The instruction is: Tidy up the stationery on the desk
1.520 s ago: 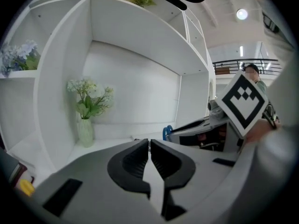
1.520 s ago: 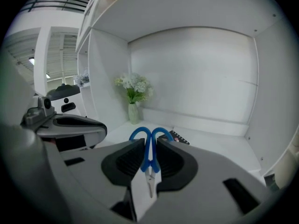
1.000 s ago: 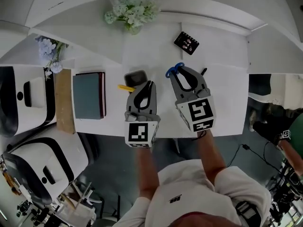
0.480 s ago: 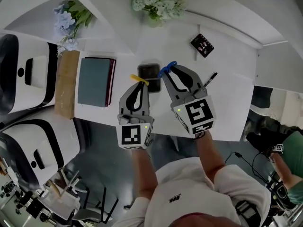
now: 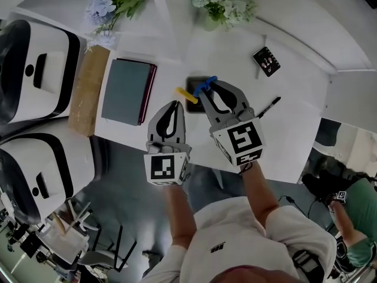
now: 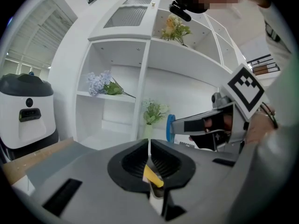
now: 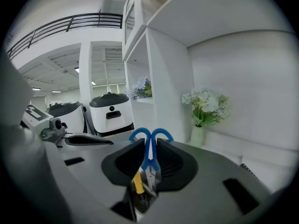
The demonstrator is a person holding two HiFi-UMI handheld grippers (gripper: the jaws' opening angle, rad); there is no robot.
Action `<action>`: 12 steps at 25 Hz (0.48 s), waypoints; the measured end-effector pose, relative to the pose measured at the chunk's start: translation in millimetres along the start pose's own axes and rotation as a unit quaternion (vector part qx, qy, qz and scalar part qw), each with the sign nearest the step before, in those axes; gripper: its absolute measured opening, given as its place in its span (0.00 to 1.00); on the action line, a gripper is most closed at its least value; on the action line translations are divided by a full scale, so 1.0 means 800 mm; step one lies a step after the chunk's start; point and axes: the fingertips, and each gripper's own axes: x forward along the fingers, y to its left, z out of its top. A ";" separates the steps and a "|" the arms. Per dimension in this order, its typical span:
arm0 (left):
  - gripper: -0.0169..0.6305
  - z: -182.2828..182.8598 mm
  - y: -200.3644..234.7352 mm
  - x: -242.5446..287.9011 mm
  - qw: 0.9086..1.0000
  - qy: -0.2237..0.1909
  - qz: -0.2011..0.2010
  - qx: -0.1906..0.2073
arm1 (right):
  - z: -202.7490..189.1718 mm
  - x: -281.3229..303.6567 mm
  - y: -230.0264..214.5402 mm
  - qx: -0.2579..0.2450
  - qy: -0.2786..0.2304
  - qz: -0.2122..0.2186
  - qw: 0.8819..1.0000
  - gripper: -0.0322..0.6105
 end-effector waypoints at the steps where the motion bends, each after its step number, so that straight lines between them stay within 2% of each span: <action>1: 0.03 -0.002 0.002 0.000 1.000 0.001 0.001 -0.001 | -0.002 0.004 0.001 0.000 0.001 0.000 1.000 0.15; 12: 0.03 -0.022 0.010 0.016 1.000 0.013 0.002 -0.007 | -0.040 0.047 -0.003 -0.006 0.032 -0.002 0.999 0.15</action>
